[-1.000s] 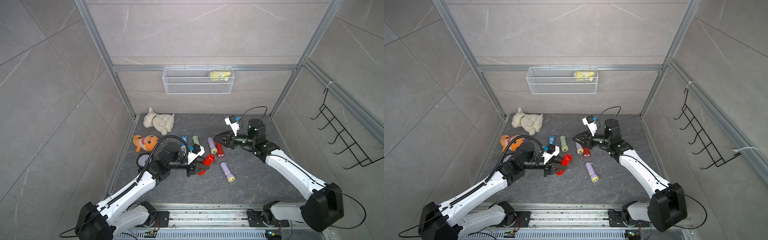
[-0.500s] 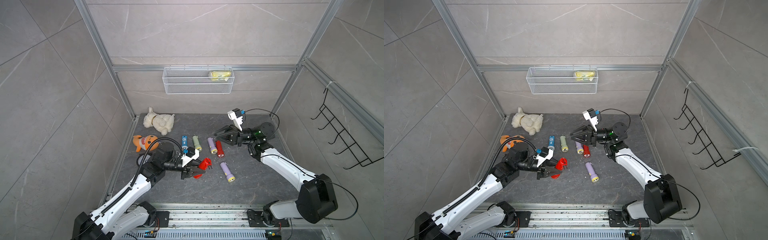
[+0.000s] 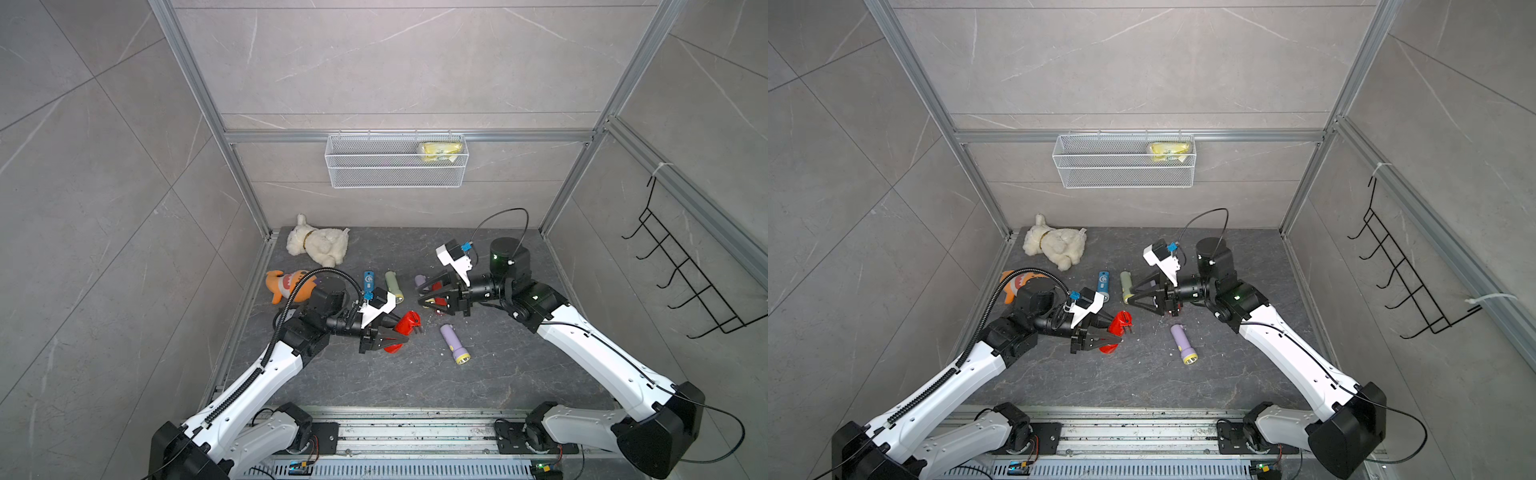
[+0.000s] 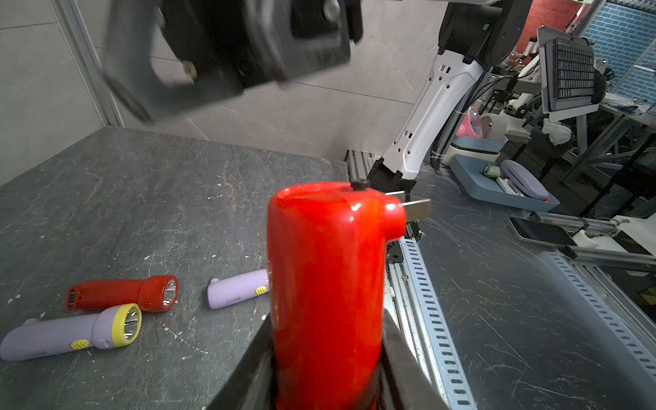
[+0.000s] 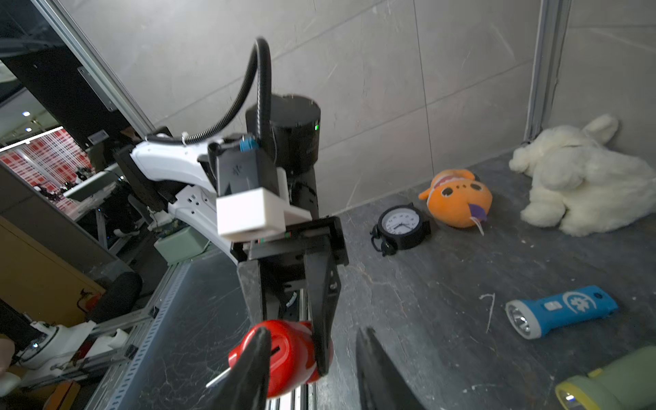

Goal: Close the plug at the bottom of the flashlight
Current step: Close the plug of the flashlight.

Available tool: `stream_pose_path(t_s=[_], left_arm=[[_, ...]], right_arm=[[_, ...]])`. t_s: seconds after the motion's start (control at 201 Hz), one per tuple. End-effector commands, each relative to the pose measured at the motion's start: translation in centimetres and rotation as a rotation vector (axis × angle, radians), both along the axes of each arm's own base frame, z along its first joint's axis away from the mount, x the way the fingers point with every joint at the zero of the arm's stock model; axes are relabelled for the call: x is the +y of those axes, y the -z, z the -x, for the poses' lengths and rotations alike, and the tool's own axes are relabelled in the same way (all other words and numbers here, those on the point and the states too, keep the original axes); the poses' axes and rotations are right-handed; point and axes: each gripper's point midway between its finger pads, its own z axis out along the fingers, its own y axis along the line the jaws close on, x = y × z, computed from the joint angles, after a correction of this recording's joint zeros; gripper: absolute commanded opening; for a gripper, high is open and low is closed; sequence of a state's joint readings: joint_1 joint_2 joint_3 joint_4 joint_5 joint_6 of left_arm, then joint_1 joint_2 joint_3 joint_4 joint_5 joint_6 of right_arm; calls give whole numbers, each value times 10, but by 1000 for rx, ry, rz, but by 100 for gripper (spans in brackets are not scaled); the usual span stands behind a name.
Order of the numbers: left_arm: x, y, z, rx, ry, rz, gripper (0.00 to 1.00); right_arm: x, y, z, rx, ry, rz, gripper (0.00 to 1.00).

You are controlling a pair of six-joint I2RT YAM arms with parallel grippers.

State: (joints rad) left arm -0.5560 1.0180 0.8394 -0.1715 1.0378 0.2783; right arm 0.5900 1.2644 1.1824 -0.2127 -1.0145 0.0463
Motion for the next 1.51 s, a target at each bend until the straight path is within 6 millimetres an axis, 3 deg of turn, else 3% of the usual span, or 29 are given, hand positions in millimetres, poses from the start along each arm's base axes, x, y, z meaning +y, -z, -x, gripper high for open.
stream_pose_path(t_s=[0.0, 0.274, 0.752, 0.991, 1.249, 1.503], left_arm=[[2, -21, 10, -44, 78, 53, 0], [2, -21, 13, -24, 107, 56, 0], [5, -24, 21, -20, 131, 63, 0], [4, -23, 21, -20, 139, 65, 0], [5, -26, 23, -24, 143, 68, 0], [4, -24, 22, -15, 147, 65, 0]], right_arm=[[1, 20, 9, -18, -20, 96, 42], [7, 22, 19, 10, -84, 76, 42], [2, -7, 24, -61, -79, 26, 42], [-4, -20, 50, -46, -200, -23, 43], [2, 0, 46, 23, -217, 31, 43], [5, -2, 45, 13, -219, 32, 43]])
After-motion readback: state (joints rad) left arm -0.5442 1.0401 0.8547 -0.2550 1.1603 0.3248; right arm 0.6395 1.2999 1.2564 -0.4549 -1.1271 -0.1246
